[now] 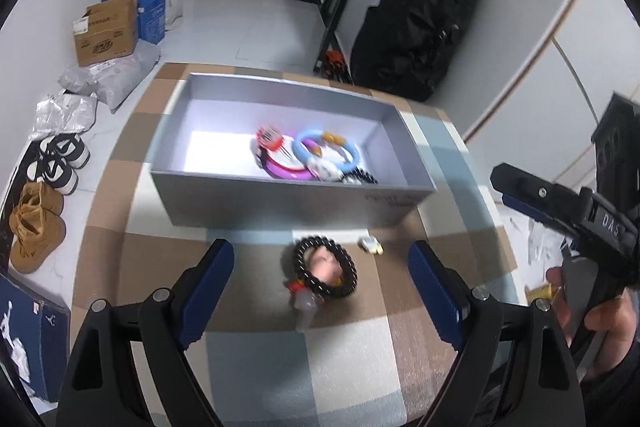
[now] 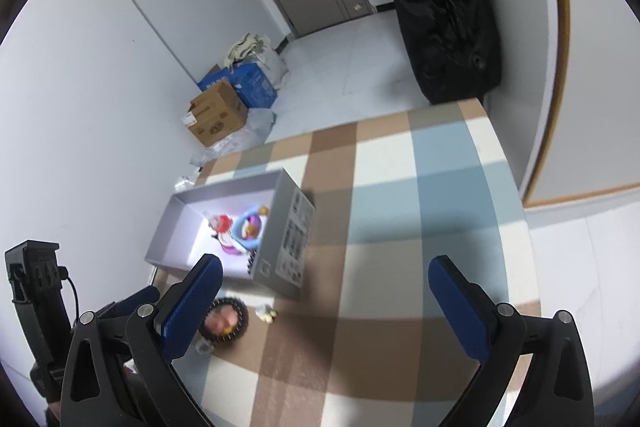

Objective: Organize jewelry

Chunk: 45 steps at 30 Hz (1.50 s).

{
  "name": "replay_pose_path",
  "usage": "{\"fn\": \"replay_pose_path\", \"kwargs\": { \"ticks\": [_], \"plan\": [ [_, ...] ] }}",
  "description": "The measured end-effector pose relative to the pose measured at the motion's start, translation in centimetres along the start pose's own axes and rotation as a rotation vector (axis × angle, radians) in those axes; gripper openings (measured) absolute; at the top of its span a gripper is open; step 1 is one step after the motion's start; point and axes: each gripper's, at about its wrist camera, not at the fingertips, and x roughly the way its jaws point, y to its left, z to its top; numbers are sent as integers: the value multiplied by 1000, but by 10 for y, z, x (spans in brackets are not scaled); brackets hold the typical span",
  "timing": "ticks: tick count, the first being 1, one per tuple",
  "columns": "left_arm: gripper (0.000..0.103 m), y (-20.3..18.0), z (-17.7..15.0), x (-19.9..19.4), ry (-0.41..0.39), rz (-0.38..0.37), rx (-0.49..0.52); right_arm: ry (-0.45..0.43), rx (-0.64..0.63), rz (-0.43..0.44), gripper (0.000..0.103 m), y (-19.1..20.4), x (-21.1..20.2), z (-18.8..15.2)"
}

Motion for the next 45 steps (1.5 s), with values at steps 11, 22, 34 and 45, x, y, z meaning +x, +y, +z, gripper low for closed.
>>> {"fn": "replay_pose_path", "kwargs": {
  "ticks": [11,22,34,45],
  "plan": [
    [86,-9,-12,21,75,89,74,60,8,-16,103,-13,1,-16],
    [86,-19,-13,25,60,169,136,75,-4,-22,103,-11,1,-21],
    [85,-15,-14,44,117,251,149,54,33,-26,103,-18,-5,-18],
    [78,-32,-15,48,105,305,262,59,32,-13,103,-13,-3,-20]
  ]
}}
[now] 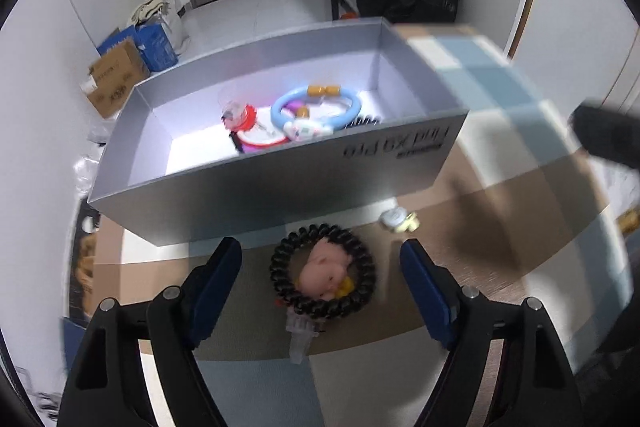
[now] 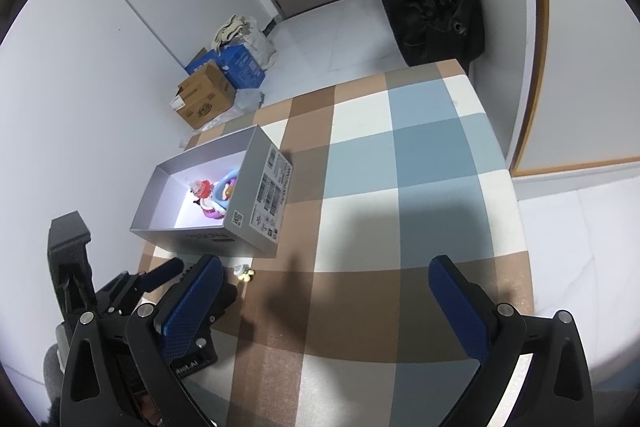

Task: Organize jewelry
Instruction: 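Grasp the black bead bracelet with the left tool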

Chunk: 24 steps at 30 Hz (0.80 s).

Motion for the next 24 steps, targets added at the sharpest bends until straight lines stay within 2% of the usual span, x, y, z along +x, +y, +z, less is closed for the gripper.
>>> {"fn": "replay_pose_path", "kwargs": {
  "ticks": [1,3,5,12,18,24],
  "plan": [
    [75,2,0,-1,-7,-7,-15,0,-2,5,103,1,0,0],
    [61,5,1,0,5,-43,-35,-1,-13,4,103,3,-1,-1],
    [44,7,0,-1,5,-73,-44,-4,-23,1,103,6,-2,-1],
    [36,10,0,-3,6,-125,-55,5,-16,30,103,6,-2,-4],
    [36,14,9,-16,-44,-263,-101,13,-30,28,103,10,1,-7],
    [36,22,12,-22,-68,-316,-159,17,-29,23,103,9,2,-7]
  ]
}}
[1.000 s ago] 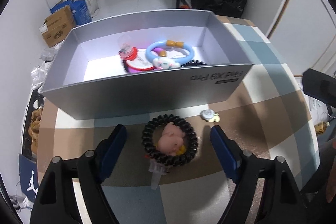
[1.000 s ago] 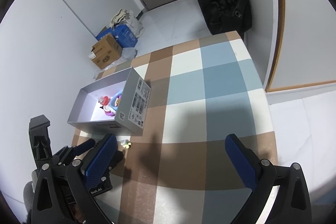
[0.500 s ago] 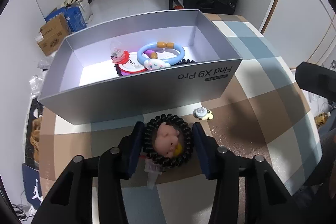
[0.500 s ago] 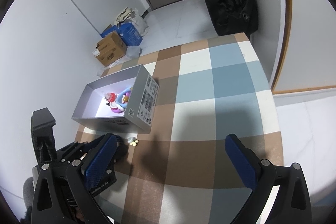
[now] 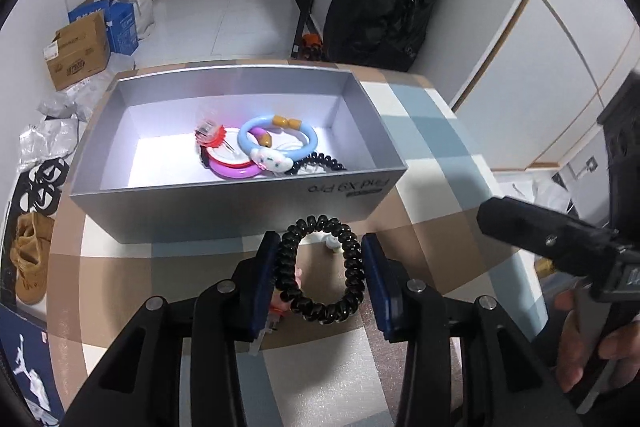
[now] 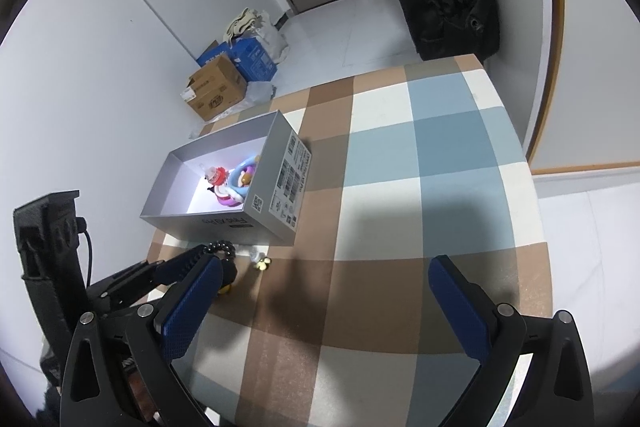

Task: Organize jewelry
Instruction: 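Lift the black bead bracelet off the pig charm with the left tool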

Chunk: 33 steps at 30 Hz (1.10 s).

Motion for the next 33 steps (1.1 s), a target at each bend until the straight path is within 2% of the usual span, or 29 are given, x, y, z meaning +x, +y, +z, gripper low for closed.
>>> {"fn": "replay_pose_path", "kwargs": {
  "ticks": [7,11,20,24,27,30,33],
  "plan": [
    [36,16,12,-24,-66,-206,-145,23,-7,6,103,1,7,-3],
    [36,24,17,-37,-108,-236,-199,32,-41,2,103,6,10,-6],
    [36,42,10,-41,-117,-306,-291,75,-106,134,101,26,23,-20],
    [36,57,8,-44,-111,-289,-307,90,-141,118,87,36,32,-22],
    [36,61,4,-49,-107,-283,-324,109,-151,106,69,43,41,-24],
    [36,66,2,-50,-98,-299,-341,120,-171,88,60,49,51,-26],
    [36,67,1,-50,-90,-288,-338,108,-198,69,55,56,56,-26]
  ]
}}
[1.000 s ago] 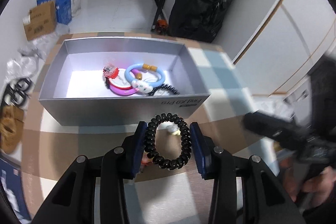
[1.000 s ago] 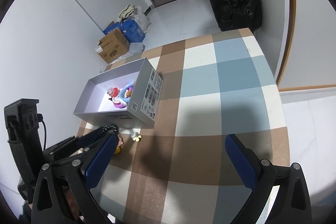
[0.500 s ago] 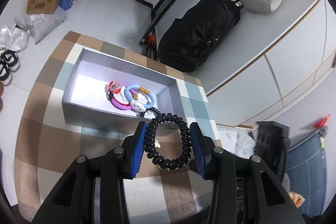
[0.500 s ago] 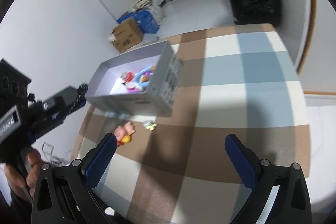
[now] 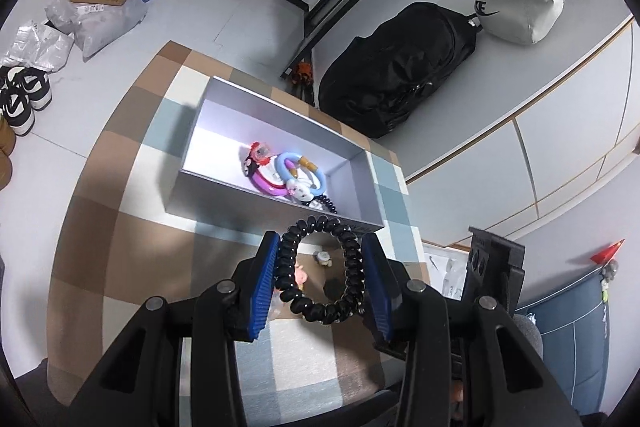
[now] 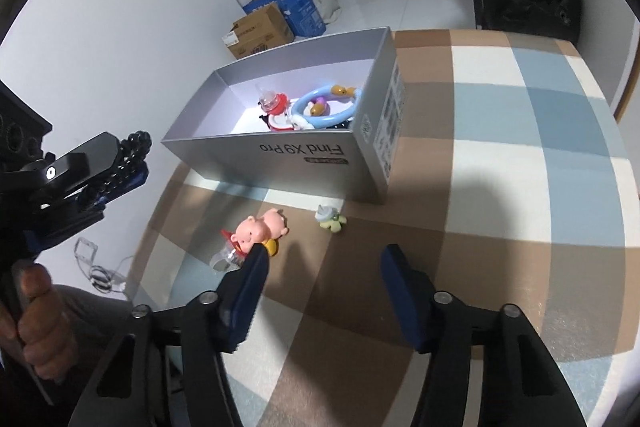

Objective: Organize jewelry

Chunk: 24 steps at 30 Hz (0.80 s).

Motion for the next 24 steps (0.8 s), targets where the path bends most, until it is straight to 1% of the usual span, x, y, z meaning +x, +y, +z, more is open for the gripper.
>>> {"fn": "replay_pose_path", "kwargs": {
  "ticks": [1,5,7,10,13,14,16,18,21,24],
  "plan": [
    [36,2,-1,-1,3,2,-1,0,-6,-4,51,2,1,1],
    [36,8,-2,-3,19,5,-9,-17,-20,-48,45,6,7,4],
    [36,8,-4,-4,24,5,0,-22,-20,-73,37,7,10,8],
    [36,9,-4,-4,27,10,10,-30,-27,-107,30,9,14,11],
    [36,11,-3,-4,29,10,8,-36,-39,-130,28,12,18,13],
    [36,11,-2,-3,29,13,6,-37,-46,-136,27,13,18,13],
    [36,11,-1,-3,25,15,6,-36,-73,-154,22,17,21,12],
    [36,10,-1,-4,18,28,15,-37,-118,-205,16,23,21,9],
    [36,7,-2,-3,16,41,31,-39,-143,-227,16,26,21,7],
    [36,9,-4,-1,26,36,24,-36,-150,-219,16,25,19,6]
  ]
}}
